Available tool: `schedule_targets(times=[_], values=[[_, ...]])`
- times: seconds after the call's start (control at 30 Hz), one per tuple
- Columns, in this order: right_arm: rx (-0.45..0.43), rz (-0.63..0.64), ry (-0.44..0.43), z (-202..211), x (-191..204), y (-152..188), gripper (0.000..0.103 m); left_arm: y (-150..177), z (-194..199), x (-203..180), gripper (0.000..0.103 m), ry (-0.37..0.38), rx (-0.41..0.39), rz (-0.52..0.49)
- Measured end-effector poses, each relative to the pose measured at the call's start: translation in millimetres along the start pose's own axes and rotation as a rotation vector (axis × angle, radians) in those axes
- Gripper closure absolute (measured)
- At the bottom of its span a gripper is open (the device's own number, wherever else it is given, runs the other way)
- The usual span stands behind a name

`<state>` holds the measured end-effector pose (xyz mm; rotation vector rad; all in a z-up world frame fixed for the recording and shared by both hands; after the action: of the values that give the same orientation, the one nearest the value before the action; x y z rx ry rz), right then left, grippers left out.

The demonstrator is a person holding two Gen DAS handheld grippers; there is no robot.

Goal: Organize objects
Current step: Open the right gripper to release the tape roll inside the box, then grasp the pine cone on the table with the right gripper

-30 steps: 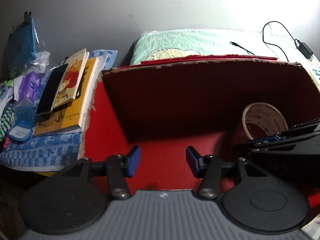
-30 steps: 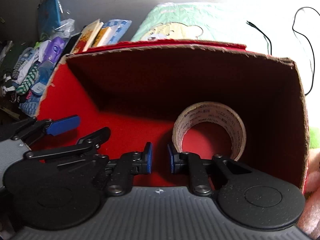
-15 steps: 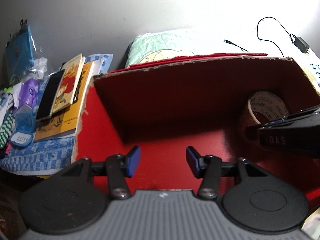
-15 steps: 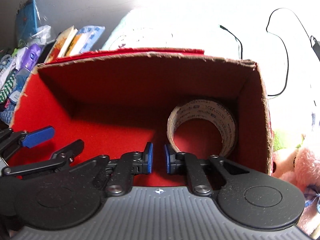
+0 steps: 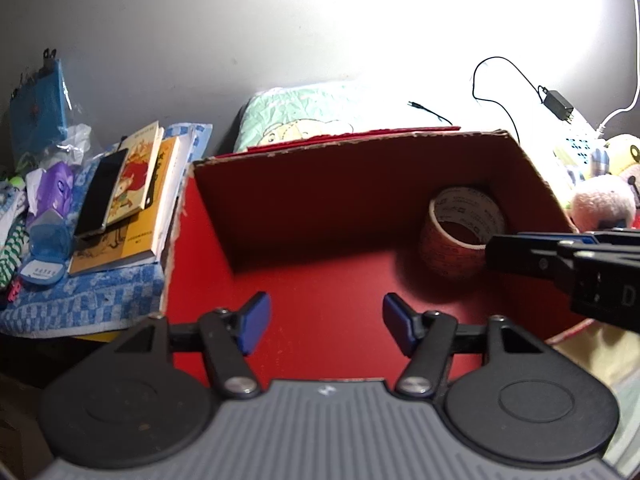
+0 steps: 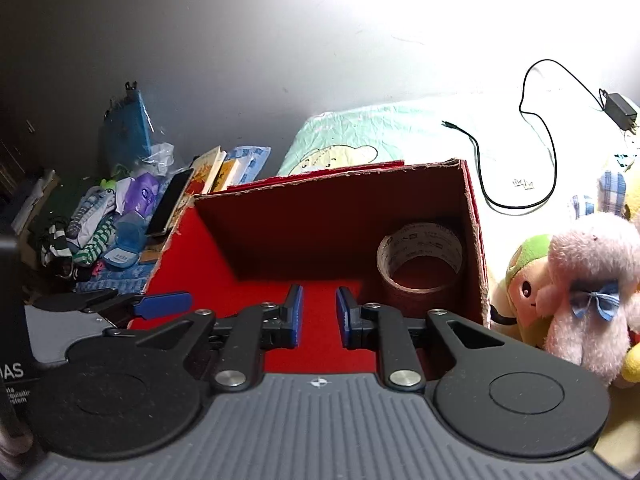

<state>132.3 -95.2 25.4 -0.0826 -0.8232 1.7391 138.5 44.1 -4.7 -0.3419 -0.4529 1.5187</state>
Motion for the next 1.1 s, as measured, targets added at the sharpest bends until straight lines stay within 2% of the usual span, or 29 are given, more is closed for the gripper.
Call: schedule_targets(times=[0.17, 0.23, 0.4, 0.6, 0.83, 1.1], values=[[-0.064, 0.035, 0.02, 19.8, 7.3, 14.3, 0.074, 13.2, 18.5, -3.6, 0.032, -0.015, -0.014, -0.009], [-0.078, 0.022, 0.023, 21.6, 11.5, 21.8, 0.067, 19.9, 23.6, -4.5, 0.032, -0.022, -0.015, -0.014], [-0.107, 0.002, 0.031, 34.3, 9.9, 40.0, 0.06, 38.2, 32.5, -7.7, 0.031, -0.032, -0.01, -0.026], [-0.104, -0.03, 0.023, 45.1, 6.3, 61.0, 0.057, 59.6, 33.2, -11.0, 0.031, -0.041, 0.022, -0.041], [-0.057, -0.099, -0.006, 43.4, 2.1, 82.7, 0.057, 78.0, 31.0, -16.4, 0.03, -0.041, 0.053, -0.061], [-0.018, -0.159, -0.001, 41.5, -10.1, 103.0, 0.057, 93.0, 26.4, -21.9, 0.029, -0.02, 0.074, -0.089]])
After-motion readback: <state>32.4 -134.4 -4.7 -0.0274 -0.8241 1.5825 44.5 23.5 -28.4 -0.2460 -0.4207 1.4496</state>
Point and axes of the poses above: each gripper's, at about its wrist camera, not at the fingertips, and z roughly against the way its jaws point, x to its left, y to its underside, the point moved 6 cm from there along -z, roughly the way its jaws point, and after that the axes turned 8 degrees about x, right-handed, at the moved point
